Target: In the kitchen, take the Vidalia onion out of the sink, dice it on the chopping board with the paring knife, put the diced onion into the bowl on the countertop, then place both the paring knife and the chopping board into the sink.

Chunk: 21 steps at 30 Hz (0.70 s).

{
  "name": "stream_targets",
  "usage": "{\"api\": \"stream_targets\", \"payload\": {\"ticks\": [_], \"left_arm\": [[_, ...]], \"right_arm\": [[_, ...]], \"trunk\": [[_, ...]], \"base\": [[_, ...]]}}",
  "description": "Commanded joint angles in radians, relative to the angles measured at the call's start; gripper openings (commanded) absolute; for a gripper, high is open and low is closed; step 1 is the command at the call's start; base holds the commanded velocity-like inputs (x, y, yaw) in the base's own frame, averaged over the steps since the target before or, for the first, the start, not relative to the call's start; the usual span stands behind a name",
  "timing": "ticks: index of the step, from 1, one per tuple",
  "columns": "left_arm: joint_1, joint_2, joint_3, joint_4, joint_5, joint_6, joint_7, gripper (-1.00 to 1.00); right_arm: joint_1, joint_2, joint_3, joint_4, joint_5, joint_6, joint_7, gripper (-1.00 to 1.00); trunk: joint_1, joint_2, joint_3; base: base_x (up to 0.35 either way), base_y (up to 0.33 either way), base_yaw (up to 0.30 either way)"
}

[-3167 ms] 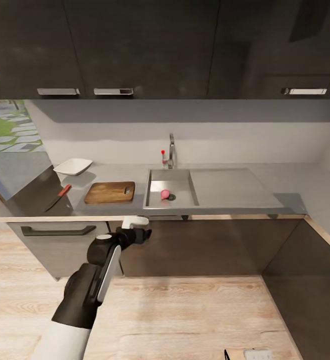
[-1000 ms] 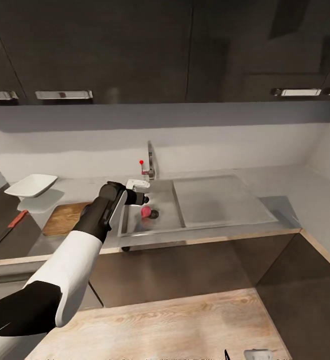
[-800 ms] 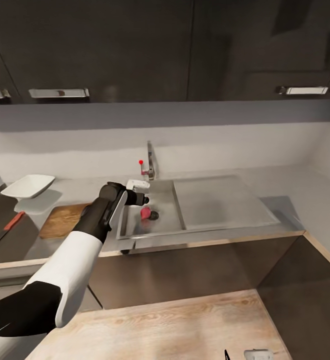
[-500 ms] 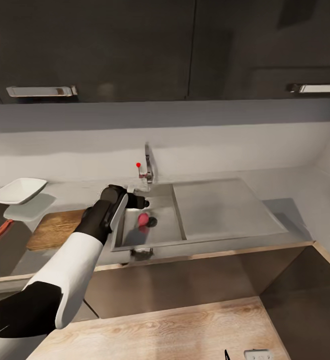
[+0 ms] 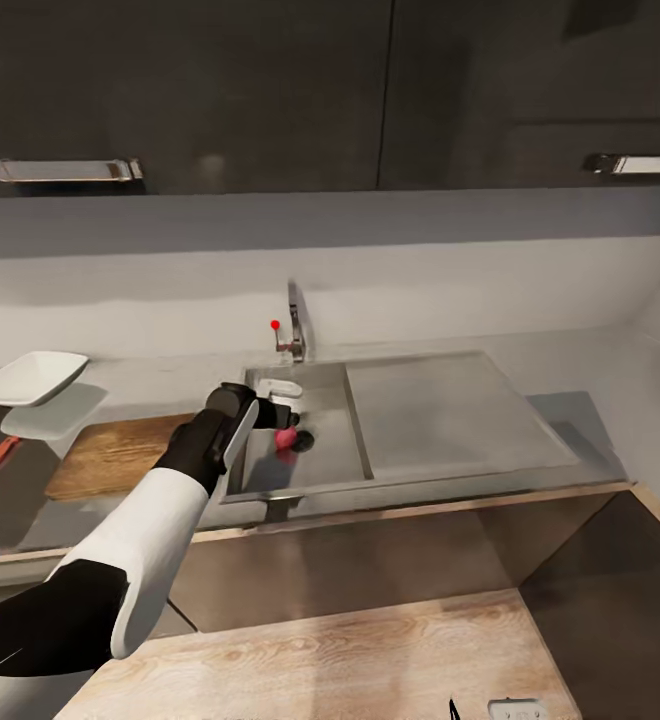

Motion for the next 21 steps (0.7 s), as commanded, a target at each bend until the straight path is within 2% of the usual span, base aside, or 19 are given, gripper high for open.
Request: {"api": "stream_targets", "payload": {"ticks": [1,6,16,21], "left_arm": [[-0.001,0.000,0.000,0.004,0.001,0.003,-0.002,1.00],[-0.001,0.000,0.000,0.032,0.000,0.000,-0.003,1.00],[-0.001,0.000,0.000,0.078,0.001,-0.052,-0.002,1.00],[-0.001,0.000,0.000,0.090,0.001,-0.055,-0.003,1.00]], "right_arm": [[-0.002,-0.001,0.008,-0.001,-0.010,-0.006,-0.007,1.00],[-0.002,-0.001,0.008,-0.001,-0.010,-0.006,-0.007,1.00],[-0.002,-0.001,0.007,-0.002,-0.010,-0.006,-0.007,1.00],[-0.002,-0.001,0.007,-0.002,-0.010,-0.006,-0.007,1.00]], "trunk": [[0.001,-0.002,-0.004],[0.001,-0.002,-0.012],[0.001,-0.002,-0.028],[0.001,-0.002,-0.036]], "base": [[0.194,0.000,0.000],[0.215,0.000,0.000],[0.037,0.000,0.000],[0.288,0.000,0.000]]}}
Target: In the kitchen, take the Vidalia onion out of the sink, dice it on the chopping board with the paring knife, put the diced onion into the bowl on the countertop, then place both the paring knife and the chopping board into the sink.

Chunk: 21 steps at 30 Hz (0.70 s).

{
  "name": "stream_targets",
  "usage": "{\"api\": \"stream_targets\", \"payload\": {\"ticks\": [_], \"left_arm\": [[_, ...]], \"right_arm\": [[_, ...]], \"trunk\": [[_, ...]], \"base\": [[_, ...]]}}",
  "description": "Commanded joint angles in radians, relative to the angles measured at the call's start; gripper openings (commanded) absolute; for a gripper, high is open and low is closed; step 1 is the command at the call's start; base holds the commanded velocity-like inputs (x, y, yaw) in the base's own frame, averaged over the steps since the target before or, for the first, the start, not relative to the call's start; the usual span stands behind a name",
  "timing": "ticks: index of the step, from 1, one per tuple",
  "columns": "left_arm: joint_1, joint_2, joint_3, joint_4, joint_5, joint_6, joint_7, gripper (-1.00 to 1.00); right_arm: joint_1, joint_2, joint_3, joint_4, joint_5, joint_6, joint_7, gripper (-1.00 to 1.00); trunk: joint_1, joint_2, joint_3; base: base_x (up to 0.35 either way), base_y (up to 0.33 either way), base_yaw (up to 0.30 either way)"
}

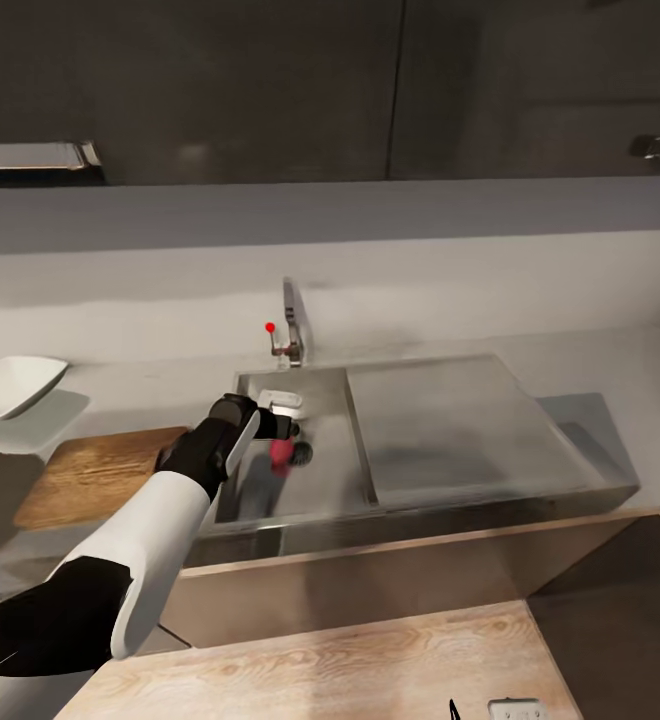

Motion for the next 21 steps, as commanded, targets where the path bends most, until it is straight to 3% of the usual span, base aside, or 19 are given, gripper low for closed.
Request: {"api": "stream_targets", "payload": {"ticks": [1,21], "left_arm": [[-0.001,0.000,-0.001,0.000,0.001,0.004,-0.002,1.00],[-0.001,-0.002,-0.002,0.018,0.001,0.001,-0.002,1.00]], "right_arm": [[-0.002,-0.001,0.008,-0.001,-0.010,-0.006,-0.007,1.00],[-0.002,-0.001,0.008,-0.001,-0.010,-0.006,-0.007,1.00]], "trunk": [[0.001,-0.002,-0.003],[0.001,-0.002,-0.035]], "base": [[0.279,0.000,0.000],[0.067,0.000,0.000]]}}
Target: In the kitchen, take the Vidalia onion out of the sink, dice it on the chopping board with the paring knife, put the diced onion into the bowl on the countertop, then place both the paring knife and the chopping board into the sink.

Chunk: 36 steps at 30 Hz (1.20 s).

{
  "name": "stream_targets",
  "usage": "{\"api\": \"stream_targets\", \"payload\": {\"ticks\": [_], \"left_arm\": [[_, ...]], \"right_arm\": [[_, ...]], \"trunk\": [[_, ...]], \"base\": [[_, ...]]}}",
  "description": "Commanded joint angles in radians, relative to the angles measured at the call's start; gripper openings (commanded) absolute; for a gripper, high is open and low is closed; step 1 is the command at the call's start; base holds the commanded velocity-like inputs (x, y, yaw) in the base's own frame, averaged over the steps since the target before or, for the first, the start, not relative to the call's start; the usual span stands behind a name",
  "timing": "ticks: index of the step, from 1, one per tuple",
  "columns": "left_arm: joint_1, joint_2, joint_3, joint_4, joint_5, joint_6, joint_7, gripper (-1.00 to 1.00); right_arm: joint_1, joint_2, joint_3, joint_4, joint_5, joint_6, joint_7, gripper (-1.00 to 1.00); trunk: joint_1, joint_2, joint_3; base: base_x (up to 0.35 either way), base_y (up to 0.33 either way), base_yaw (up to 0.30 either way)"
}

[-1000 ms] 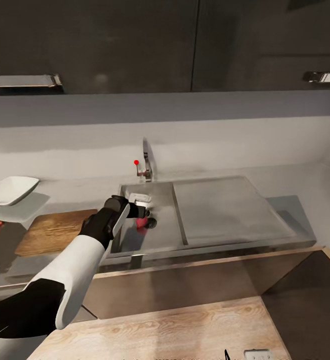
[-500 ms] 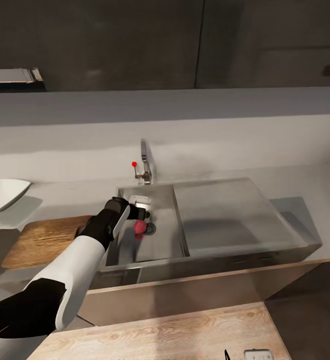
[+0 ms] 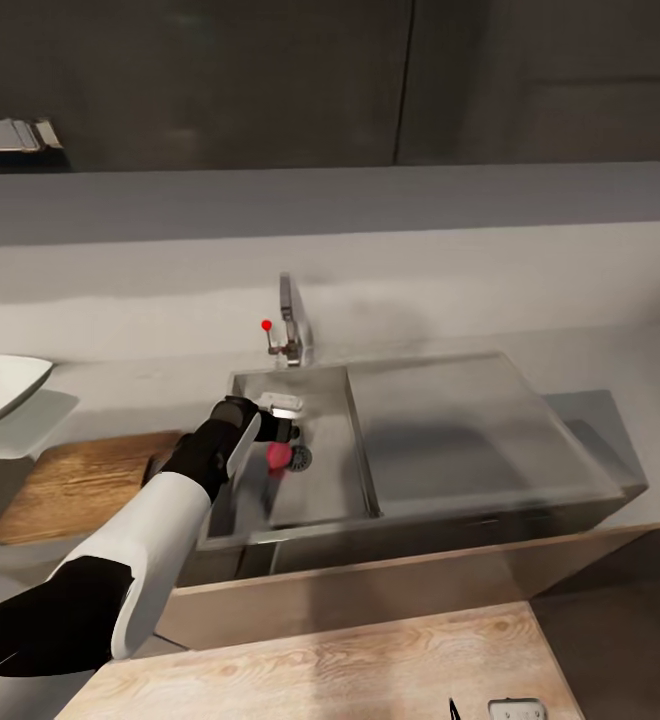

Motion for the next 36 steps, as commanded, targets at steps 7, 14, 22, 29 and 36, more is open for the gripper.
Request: {"api": "stream_targets", "payload": {"ticks": [7,14,22,29,36], "left_arm": [[-0.001,0.001,-0.002,0.000,0.001,0.004,-0.001,1.00],[-0.001,0.001,-0.002,0.002,0.001,0.004,-0.001,1.00],[0.000,0.001,-0.001,0.019,0.000,0.003,-0.001,1.00],[0.000,0.001,-0.001,0.029,-0.001,0.003,-0.001,1.00],[0.001,0.001,-0.001,0.030,-0.001,0.003,-0.001,1.00]], "right_arm": [[-0.002,-0.001,0.008,-0.001,-0.010,-0.006,-0.007,1.00],[-0.002,-0.001,0.008,-0.002,-0.010,-0.006,-0.007,1.00],[-0.002,-0.001,0.008,-0.001,-0.010,-0.006,-0.007,1.00],[-0.002,-0.001,0.008,-0.001,-0.010,-0.006,-0.007,1.00],[-0.002,-0.001,0.008,-0.001,-0.010,-0.006,-0.007,1.00]], "trunk": [[0.001,-0.002,-0.013],[0.001,-0.002,-0.024],[0.001,-0.002,-0.037],[0.001,-0.002,-0.048],[0.001,-0.002,-0.059]], "base": [[0.112,0.000,0.000],[0.010,0.000,0.000],[0.000,0.000,0.000],[0.000,0.000,0.000],[0.000,0.000,0.000]]}}
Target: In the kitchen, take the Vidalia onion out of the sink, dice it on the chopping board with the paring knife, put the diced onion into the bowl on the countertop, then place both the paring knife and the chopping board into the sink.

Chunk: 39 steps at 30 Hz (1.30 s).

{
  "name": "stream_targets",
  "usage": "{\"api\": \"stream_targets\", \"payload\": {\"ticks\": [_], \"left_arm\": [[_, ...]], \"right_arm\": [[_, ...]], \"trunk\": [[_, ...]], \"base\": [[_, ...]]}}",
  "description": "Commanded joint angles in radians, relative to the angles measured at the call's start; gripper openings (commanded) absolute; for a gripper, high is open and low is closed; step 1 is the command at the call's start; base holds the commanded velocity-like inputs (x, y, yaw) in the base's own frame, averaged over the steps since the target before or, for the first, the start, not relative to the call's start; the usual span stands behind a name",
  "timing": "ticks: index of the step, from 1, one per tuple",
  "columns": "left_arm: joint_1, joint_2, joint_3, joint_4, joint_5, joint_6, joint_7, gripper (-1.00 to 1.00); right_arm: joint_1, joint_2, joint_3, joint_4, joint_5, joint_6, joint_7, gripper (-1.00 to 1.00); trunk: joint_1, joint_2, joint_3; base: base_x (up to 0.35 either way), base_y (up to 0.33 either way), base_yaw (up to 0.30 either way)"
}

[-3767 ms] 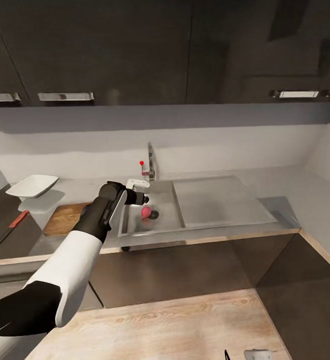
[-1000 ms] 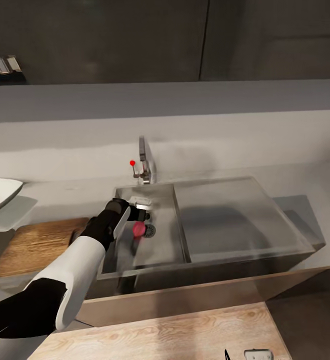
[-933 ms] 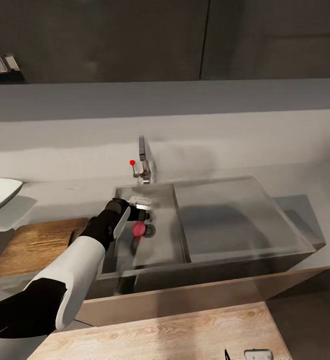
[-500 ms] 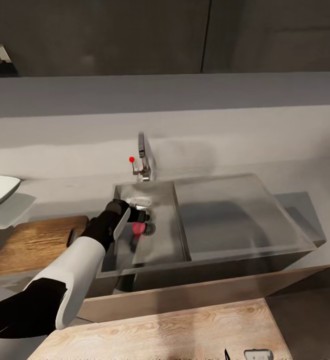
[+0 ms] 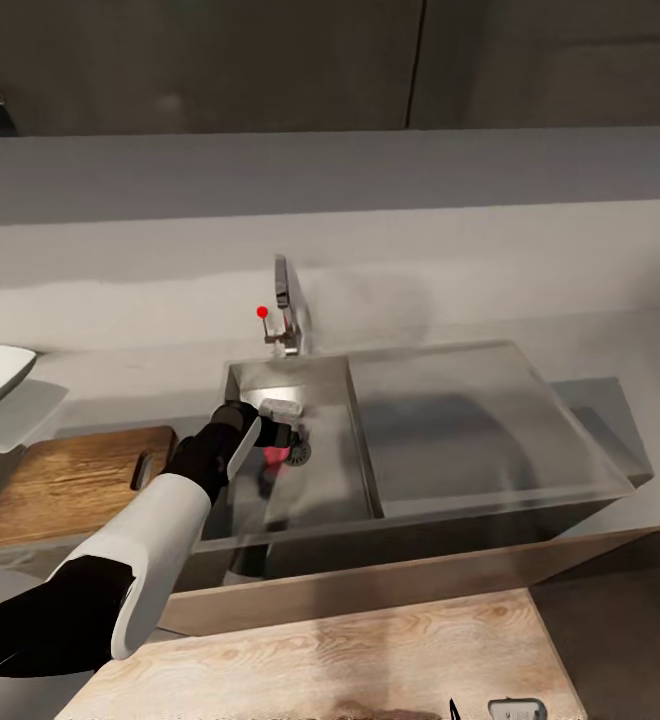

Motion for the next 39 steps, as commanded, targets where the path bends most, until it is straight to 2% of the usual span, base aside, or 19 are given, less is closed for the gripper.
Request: {"api": "stream_targets", "payload": {"ticks": [1,39], "left_arm": [[-0.001,0.000,-0.002,-0.001,0.000,0.004,-0.002,1.00],[-0.001,0.003,-0.001,0.007,-0.006,-0.015,-0.002,1.00]], "right_arm": [[-0.002,-0.001,0.008,-0.001,-0.010,-0.006,-0.007,1.00],[-0.002,-0.001,0.008,-0.002,-0.011,-0.006,-0.007,1.00]], "trunk": [[0.000,-0.002,-0.003],[0.000,-0.002,-0.064]], "base": [[0.000,0.000,0.000],[0.000,0.000,0.000]]}}
